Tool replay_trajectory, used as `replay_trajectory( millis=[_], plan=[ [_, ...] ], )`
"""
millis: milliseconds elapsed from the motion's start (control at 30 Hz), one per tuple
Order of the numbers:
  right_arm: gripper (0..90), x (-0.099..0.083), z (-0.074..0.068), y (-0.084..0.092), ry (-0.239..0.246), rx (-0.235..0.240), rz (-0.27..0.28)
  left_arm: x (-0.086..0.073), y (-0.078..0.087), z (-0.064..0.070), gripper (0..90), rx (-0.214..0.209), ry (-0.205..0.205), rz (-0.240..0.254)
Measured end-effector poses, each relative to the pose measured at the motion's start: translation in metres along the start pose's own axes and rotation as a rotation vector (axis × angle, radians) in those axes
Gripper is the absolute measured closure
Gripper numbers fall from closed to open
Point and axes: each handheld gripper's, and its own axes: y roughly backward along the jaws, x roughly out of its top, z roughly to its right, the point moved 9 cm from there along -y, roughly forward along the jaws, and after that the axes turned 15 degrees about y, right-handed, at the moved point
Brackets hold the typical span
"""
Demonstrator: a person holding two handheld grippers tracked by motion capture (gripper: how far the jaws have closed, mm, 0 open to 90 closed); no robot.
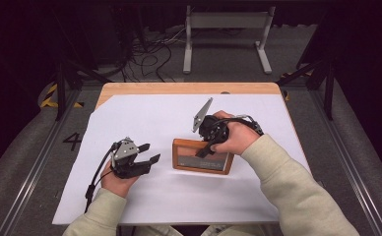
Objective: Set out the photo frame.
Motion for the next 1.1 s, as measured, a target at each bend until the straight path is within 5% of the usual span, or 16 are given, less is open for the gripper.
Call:
replay_trajectory(
  millis=[333,1000,1100],
  plan=[
    [70.7,-0.014,0.012,-0.024,0.148,0.052,-0.072,0.0,0.0,-0.001,43.7,0.0,0.004,0.001],
    [69.9,-0.019,0.026,-0.024,0.03,-0.015,-0.03,-0.001,-0.001,0.0,43.6,-0.006,0.007,-0.002],
    [59.1,-0.023,0.032,-0.023,0.042,-0.057,-0.041,-0.001,-0.001,0.0,43.6,-0.005,0.011,-0.003]
  ],
)
